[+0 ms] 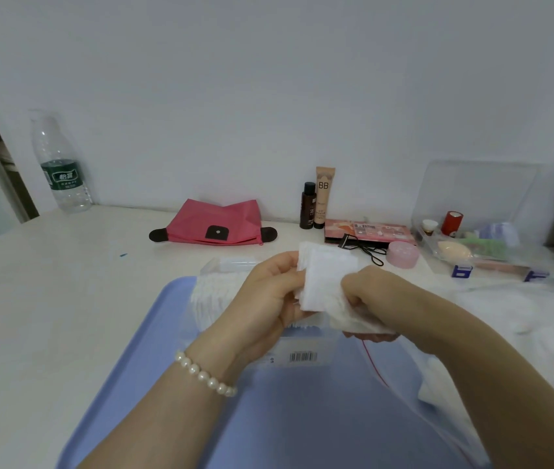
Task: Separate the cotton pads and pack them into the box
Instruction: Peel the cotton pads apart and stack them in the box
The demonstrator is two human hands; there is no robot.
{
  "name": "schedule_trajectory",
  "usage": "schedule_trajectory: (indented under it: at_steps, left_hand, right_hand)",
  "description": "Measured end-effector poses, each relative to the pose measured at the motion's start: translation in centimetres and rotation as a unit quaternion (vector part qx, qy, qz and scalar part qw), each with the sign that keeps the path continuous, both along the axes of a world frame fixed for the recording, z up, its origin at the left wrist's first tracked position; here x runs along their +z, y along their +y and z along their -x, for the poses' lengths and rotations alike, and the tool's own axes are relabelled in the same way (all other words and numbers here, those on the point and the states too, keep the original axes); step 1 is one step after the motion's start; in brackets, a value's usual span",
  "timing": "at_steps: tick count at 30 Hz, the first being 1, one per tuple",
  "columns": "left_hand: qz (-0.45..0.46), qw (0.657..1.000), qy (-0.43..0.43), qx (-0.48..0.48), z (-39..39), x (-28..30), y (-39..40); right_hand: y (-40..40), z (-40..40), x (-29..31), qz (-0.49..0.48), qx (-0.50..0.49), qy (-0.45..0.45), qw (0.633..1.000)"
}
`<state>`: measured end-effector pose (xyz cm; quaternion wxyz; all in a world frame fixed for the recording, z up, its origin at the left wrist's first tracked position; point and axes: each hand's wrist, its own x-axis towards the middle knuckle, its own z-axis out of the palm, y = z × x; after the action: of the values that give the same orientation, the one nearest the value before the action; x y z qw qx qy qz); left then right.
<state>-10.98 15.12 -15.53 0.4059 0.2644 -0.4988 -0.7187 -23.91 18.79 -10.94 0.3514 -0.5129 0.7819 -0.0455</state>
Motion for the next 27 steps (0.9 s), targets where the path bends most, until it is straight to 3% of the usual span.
schedule_trajectory:
  at_steps: [12,17,21,27]
  left_hand:
    - [-0.035,0.999,0.034,-0.006,0.09,-0.11,0.03]
    - [0.016,0.999,-0.012,-0.029,0.09,-0.28,0.19]
    - [-0.002,1.000,-0.007,0.007,0.34,-0.45,0.17]
    - [-0.038,0.995,0.042,0.076,0.18,0.11,0.13]
  right_hand:
    - [0.45,-0.06,0.27,-0.026,-0.059,-0.011,0.998]
    - [0.64,0.38,-0.10,0.004,-0.068,-0.050,0.996]
    - [0.83,0.43,-0.10,0.018,-0.044,-0.061,0.997]
    - [1.23,0.75,-0.37,0.132,-0.038,-0.199,0.970]
